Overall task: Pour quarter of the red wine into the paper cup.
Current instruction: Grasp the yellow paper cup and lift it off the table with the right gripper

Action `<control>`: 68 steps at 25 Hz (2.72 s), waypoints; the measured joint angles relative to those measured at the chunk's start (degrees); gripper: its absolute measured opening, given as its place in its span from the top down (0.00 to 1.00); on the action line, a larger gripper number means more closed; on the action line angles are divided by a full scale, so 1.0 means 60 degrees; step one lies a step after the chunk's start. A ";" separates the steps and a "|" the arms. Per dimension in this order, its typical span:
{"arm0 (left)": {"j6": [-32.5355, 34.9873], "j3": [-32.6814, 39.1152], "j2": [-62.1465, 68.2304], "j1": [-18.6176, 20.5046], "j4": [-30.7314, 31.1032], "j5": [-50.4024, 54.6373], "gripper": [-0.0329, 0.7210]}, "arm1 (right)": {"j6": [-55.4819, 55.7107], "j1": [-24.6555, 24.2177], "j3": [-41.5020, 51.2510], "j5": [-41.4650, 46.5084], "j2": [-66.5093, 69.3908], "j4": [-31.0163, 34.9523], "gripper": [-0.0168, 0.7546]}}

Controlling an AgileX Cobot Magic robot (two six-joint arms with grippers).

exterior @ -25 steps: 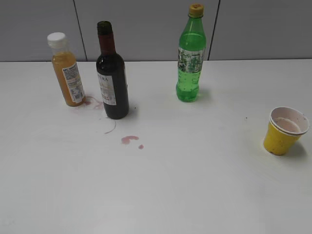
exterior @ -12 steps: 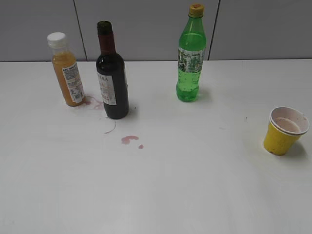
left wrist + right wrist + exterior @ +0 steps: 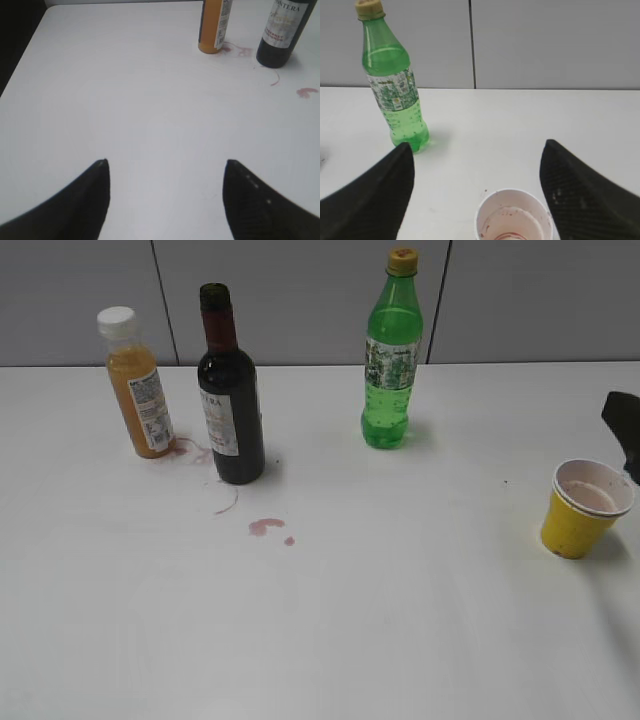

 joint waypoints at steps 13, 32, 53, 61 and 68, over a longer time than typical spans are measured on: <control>-0.0007 0.0000 0.0000 0.0000 0.0000 0.0000 0.27 | 0.0694 0.0018 0.2322 -0.4037 0.1588 -0.0596 0.21; -0.0007 0.0000 0.0000 0.0000 -0.0008 0.0000 0.27 | 0.1203 0.0018 0.2313 -0.6814 0.6205 -0.0881 0.20; -0.0007 0.0000 0.0000 0.0000 -0.0008 0.0000 0.27 | 0.1406 0.0018 0.0874 -0.6853 0.8505 -0.0407 0.20; -0.0007 0.0000 0.0000 0.0000 -0.0008 0.0000 0.27 | 0.1413 0.0018 0.0234 -0.6873 0.9222 -0.0214 0.20; 0.0000 0.0000 0.0000 0.0000 -0.0008 0.0000 0.27 | 0.1521 0.0018 -0.0407 -0.6880 0.9848 -0.0040 0.21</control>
